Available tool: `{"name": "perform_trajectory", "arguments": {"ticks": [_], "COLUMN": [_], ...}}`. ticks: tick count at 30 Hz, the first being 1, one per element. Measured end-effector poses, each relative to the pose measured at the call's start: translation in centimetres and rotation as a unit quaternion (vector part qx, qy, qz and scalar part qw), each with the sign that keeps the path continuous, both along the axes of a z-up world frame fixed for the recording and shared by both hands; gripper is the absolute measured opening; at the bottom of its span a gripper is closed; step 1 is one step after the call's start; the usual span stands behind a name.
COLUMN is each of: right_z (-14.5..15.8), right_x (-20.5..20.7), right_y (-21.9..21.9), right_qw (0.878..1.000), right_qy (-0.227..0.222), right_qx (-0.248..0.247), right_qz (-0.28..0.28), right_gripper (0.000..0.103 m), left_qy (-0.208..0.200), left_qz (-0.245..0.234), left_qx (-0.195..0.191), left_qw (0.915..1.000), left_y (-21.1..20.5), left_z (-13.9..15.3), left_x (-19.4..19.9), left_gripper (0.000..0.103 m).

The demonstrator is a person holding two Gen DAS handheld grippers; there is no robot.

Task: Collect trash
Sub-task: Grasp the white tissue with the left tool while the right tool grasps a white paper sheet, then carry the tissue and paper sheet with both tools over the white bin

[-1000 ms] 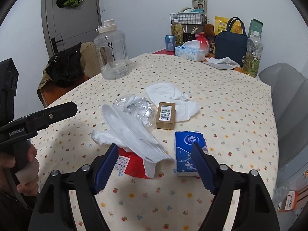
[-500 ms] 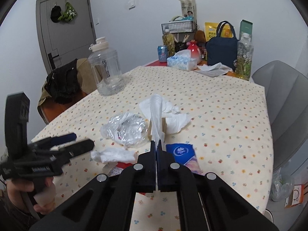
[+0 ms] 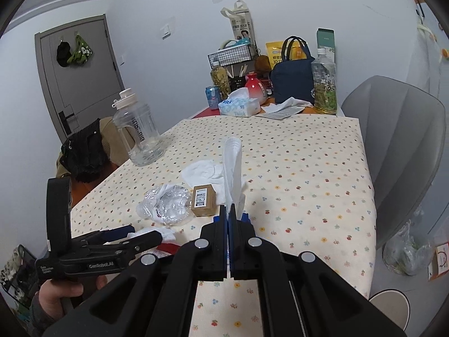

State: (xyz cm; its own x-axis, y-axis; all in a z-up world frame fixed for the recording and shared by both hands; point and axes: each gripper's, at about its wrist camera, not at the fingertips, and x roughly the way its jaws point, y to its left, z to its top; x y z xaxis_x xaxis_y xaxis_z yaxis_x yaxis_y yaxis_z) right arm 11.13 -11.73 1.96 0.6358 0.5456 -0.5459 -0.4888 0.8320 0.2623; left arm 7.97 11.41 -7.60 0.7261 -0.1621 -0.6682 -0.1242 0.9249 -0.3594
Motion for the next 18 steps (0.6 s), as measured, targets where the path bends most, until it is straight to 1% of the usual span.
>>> {"name": "perform_trajectory", "arguments": {"ticks": [1,2,3,4,5,7,10,13,18], "right_z": [-0.1,-0.1,-0.2,-0.3,-0.4,-0.6,-0.9,-1.2,-1.0], "right_x": [-0.1,-0.1,-0.1,-0.1,-0.1,-0.1,-0.2,-0.4,-0.8], "right_y": [-0.1,-0.3,-0.5,-0.5,-0.7,-0.9,-1.0,-1.1,-2.0], "right_qw": [1.0,1.0,1.0,1.0,1.0,1.0,1.0,1.0,1.0], "right_qy": [0.001,0.002,0.003,0.004,0.006,0.008,0.01,0.012,0.005], "right_qx": [0.001,0.002,0.003,0.004,0.005,0.007,0.009,0.01,0.01], "right_qz": [-0.001,-0.002,-0.004,-0.005,-0.006,-0.008,-0.008,-0.008,-0.014], "right_gripper": [0.002,0.002,0.002,0.002,0.002,0.002,0.002,0.002,0.002], "left_qy": [0.003,0.006,0.009,0.01,0.01,-0.001,-0.016,-0.028,-0.039], "left_qz": [-0.002,-0.004,-0.005,-0.005,-0.003,0.003,0.006,0.01,0.006], "left_qx": [-0.01,-0.018,-0.032,-0.045,-0.053,-0.064,-0.063,-0.065,-0.051], "left_qw": [0.9999,0.9998,0.9994,0.9989,0.9986,0.998,0.9978,0.9974,0.9979], "left_y": [0.0,0.1,0.3,0.6,0.8,1.3,1.8,2.2,1.6], "left_z": [-0.2,-0.3,-0.4,-0.5,-0.4,0.0,1.0,1.9,3.2], "left_x": [0.1,0.2,0.3,0.3,0.3,-0.1,-0.6,-1.0,-1.1], "left_gripper": [0.08,0.074,0.061,0.043,0.038,0.037,0.03,0.029,0.027]}}
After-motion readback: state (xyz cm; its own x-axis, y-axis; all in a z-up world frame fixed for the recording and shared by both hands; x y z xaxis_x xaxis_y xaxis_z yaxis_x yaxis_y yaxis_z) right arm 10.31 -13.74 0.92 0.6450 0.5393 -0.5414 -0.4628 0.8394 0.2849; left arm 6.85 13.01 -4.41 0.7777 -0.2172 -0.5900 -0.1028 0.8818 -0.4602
